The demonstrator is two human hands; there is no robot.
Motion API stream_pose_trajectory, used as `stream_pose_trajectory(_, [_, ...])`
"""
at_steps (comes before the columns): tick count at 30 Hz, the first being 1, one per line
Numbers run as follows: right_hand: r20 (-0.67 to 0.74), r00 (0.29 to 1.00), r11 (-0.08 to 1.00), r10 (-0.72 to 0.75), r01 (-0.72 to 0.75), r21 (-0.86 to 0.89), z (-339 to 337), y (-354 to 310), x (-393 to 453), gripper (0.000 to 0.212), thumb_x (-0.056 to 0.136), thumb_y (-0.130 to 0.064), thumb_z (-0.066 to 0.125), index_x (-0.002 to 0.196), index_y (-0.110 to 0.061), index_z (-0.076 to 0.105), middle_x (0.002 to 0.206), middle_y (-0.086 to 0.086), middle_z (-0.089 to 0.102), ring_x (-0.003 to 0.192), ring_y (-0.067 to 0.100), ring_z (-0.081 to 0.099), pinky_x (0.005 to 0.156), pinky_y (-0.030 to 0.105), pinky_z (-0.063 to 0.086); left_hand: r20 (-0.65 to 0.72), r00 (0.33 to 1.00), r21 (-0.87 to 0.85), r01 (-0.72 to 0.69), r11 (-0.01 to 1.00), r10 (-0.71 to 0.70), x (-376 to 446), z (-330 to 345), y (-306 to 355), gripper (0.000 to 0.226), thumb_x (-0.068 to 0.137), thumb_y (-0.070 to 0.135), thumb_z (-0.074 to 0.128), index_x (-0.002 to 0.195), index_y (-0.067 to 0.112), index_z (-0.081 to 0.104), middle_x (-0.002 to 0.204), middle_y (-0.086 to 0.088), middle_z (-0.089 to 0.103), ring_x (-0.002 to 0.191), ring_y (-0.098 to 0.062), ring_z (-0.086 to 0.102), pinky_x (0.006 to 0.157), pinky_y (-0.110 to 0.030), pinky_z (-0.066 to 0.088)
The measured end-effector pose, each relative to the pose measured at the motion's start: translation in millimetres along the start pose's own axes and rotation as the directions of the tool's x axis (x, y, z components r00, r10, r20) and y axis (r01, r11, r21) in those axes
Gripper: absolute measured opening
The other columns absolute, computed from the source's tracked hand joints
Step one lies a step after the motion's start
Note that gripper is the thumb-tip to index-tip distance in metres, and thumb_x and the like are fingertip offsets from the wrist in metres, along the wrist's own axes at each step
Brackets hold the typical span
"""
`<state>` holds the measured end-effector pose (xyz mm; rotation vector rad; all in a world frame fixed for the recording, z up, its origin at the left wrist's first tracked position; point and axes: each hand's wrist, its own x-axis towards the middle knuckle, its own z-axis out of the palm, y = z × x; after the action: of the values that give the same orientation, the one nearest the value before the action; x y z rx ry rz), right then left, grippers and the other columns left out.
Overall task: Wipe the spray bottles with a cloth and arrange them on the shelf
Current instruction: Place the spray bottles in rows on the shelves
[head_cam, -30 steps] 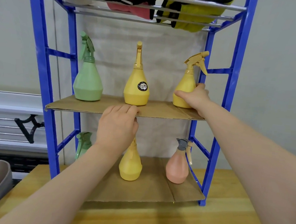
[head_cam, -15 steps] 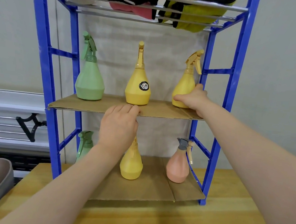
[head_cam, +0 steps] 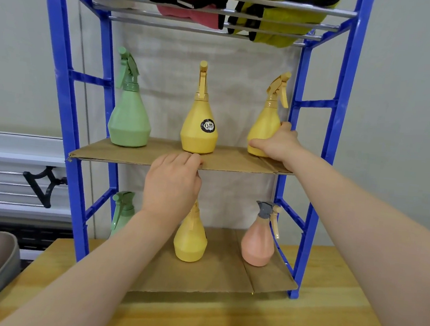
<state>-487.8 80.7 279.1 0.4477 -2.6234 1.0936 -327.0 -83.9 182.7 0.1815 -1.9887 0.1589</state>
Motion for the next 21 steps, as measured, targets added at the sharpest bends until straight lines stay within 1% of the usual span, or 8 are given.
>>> stream_pose_trajectory(5, [0.0, 1.0, 1.0, 0.016, -0.016, 0.004, 0.8, 0.4, 0.6, 0.102, 0.08, -0.048, 0.073, 0.15, -0.008, 0.012, 0.151, 0.017, 0.023, 0.133, 0.035, 0.04, 0.101, 0.042, 0.04, 0.003, 1.0, -0.005, -0.006, 1.0, 0.006, -0.4, -0.7, -0.4, 0.019, 0.074, 0.007, 0.066, 0.091, 0.015, 0.067, 0.076, -0.001, 0.065, 0.071, -0.026, 0.059, 0.071, -0.035, 0.044])
stream_pose_trajectory(13, [-0.005, 1.0, 0.999, 0.018, -0.018, 0.027, 0.7, 3.3, 1.1, 0.099, 0.08, -0.048, 0.073, 0.149, -0.01, 0.014, 0.148, 0.015, 0.027, 0.129, 0.035, 0.042, 0.099, 0.043, 0.042, 0.015, 1.0, -0.01, -0.006, 1.0, 0.006, 0.0, -1.3, -1.9, 0.02, 0.074, 0.007, 0.066, 0.092, 0.015, 0.067, 0.077, -0.001, 0.065, 0.071, -0.025, 0.06, 0.07, -0.035, 0.044])
stream_pose_trajectory(18, [-0.006, 1.0, 1.0, 0.014, -0.014, 0.004, 0.2, 3.0, -0.2, 0.099, 0.08, -0.05, 0.073, 0.149, -0.008, 0.015, 0.147, 0.017, 0.028, 0.129, 0.035, 0.042, 0.099, 0.043, 0.042, 0.045, 0.999, -0.02, -0.006, 1.0, 0.007, 1.7, -3.4, -0.9, 0.02, 0.074, 0.009, 0.065, 0.093, 0.015, 0.068, 0.078, -0.001, 0.065, 0.071, -0.026, 0.06, 0.07, -0.035, 0.045])
stream_pose_trajectory(21, [-0.012, 1.0, 1.0, -0.001, 0.001, 0.012, -1.5, 2.7, -4.7, 0.1, 0.081, -0.051, 0.071, 0.15, -0.007, 0.013, 0.149, 0.018, 0.028, 0.131, 0.036, 0.042, 0.1, 0.043, 0.042, 0.086, 0.996, -0.002, -0.025, 1.0, 0.025, -0.1, -6.8, -1.8, 0.021, 0.077, 0.012, 0.064, 0.097, 0.014, 0.067, 0.08, -0.001, 0.065, 0.074, -0.026, 0.06, 0.073, -0.035, 0.046])
